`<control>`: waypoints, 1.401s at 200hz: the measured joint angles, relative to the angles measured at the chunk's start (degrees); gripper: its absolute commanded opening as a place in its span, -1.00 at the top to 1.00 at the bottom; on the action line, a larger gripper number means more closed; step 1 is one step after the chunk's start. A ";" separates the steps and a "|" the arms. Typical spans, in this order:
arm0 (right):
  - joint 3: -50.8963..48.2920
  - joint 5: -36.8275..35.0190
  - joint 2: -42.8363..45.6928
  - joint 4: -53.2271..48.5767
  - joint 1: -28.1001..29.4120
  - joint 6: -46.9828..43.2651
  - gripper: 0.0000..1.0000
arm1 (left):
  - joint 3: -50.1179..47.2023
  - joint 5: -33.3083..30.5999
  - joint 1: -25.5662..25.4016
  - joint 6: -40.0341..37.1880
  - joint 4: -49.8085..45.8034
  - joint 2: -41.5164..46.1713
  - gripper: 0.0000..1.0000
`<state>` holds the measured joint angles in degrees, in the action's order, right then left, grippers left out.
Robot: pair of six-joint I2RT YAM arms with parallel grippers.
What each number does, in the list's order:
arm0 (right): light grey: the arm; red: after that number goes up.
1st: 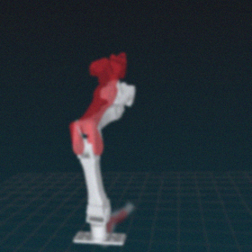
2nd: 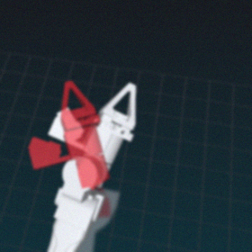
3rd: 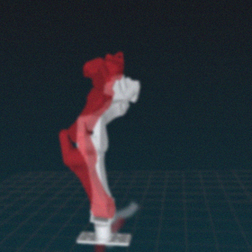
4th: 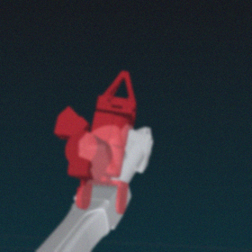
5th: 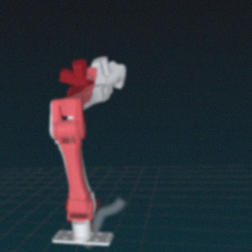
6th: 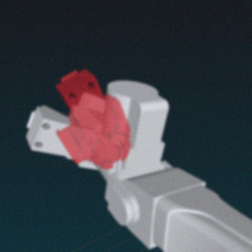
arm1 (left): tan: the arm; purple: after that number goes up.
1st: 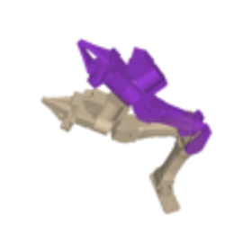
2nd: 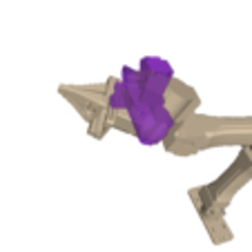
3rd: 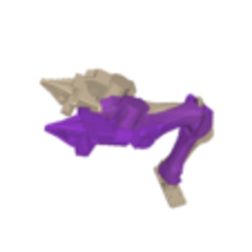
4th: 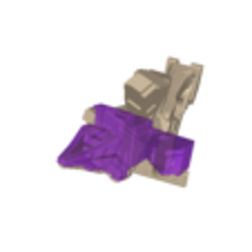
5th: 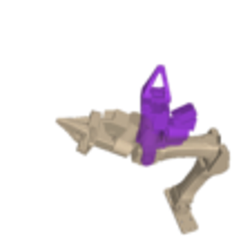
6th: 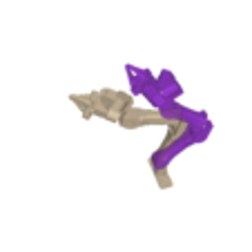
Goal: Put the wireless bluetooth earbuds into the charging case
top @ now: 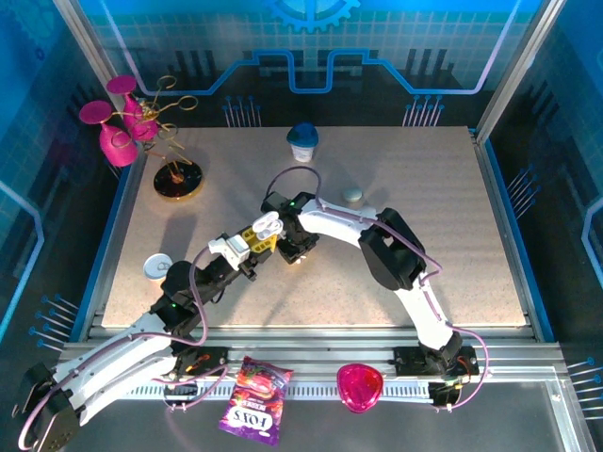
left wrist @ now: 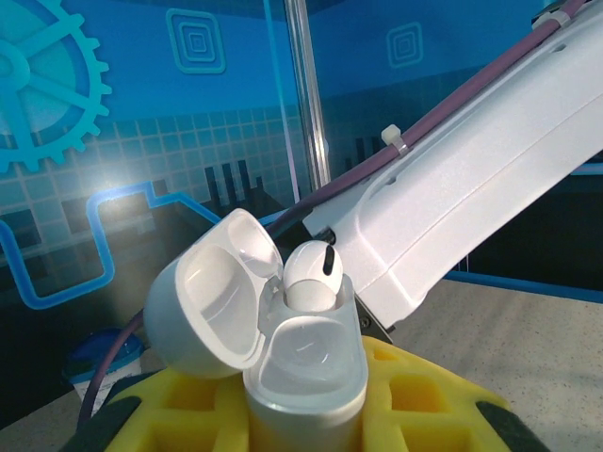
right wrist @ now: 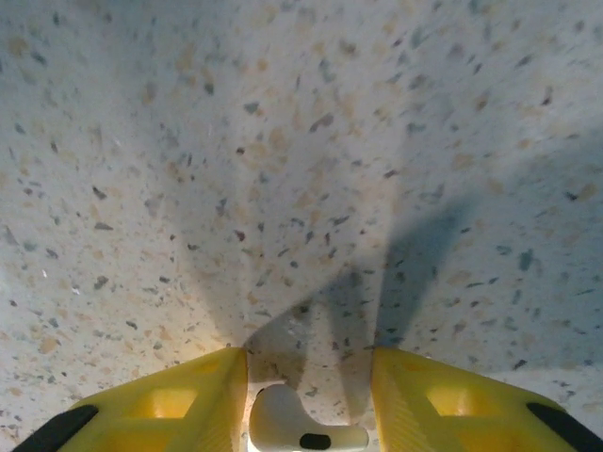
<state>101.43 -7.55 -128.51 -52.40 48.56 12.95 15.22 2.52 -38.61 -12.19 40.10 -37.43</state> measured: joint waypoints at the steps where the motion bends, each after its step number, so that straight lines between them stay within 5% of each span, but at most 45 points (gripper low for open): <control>1: 0.07 0.00 -0.02 -0.07 0.04 -0.02 0.25 | -0.02 0.00 0.00 0.00 0.00 0.00 0.69; 106: 1.44 -0.22 -0.79 -2.64 0.59 -2.71 0.27 | -0.02 -0.22 0.00 0.00 -0.02 -1.03 0.68; 218: 1.46 0.59 -0.61 -5.79 0.61 -4.02 0.53 | -0.02 -0.44 0.00 0.00 0.02 -2.27 0.68; 280: -7.93 5.73 9.05 -1.57 -2.84 -3.74 0.52 | -0.02 -1.27 0.00 0.17 0.11 -2.47 0.67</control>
<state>93.49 -1.83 -119.46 -53.98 45.71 9.21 15.20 1.26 -38.61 -12.01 40.21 -39.90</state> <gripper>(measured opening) 0.240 0.208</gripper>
